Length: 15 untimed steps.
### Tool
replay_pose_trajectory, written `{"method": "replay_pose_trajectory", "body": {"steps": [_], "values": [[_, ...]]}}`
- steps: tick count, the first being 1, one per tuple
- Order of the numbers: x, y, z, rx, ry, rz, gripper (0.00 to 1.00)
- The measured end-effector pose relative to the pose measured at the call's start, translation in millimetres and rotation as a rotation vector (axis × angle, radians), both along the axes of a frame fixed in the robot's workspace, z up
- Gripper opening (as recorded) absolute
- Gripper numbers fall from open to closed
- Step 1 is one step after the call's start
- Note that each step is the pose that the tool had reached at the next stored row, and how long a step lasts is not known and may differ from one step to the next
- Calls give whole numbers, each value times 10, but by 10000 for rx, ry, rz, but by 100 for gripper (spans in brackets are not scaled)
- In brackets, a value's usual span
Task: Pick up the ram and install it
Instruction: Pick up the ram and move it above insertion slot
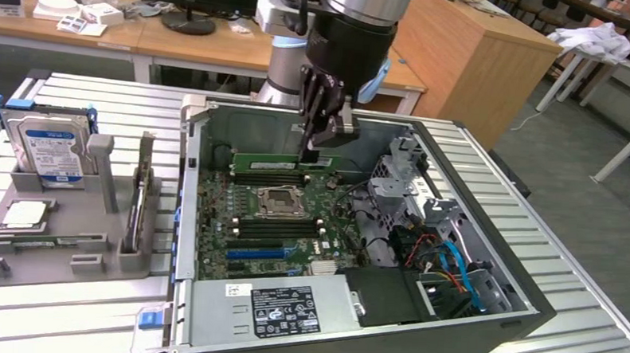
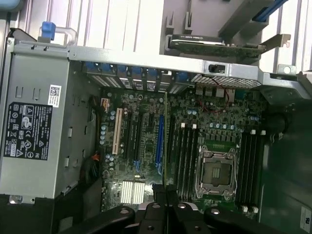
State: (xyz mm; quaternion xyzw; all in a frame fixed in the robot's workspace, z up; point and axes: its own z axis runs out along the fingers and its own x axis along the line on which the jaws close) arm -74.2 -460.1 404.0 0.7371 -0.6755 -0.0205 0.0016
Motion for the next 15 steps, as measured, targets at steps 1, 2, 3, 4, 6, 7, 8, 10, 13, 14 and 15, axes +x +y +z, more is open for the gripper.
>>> {"method": "replay_pose_trajectory", "body": {"steps": [1, 2, 3, 4, 6, 7, 8, 10, 13, 14, 15], "values": [[0, 0, 0, 1, -1, 0, 12], [0, 1, -1, 1, 0, 0, 12], [0, 1, 0, 1, -1, -2, 12], [1, 1, -1, 1, 0, -47, 12], [1, 1, -2, 1, -1, -261, 12], [1, 1, -2, 2, -1, -370, 12], [2, 1, -2, 1, 0, -473, 12], [1, 1, -2, 0, 0, -542, 12], [7, 0, -2, 1, 0, -546, 12], [20, 0, -2, 1, 0, -546, 12], [37, 0, -2, 0, 0, -544, 12]]}}
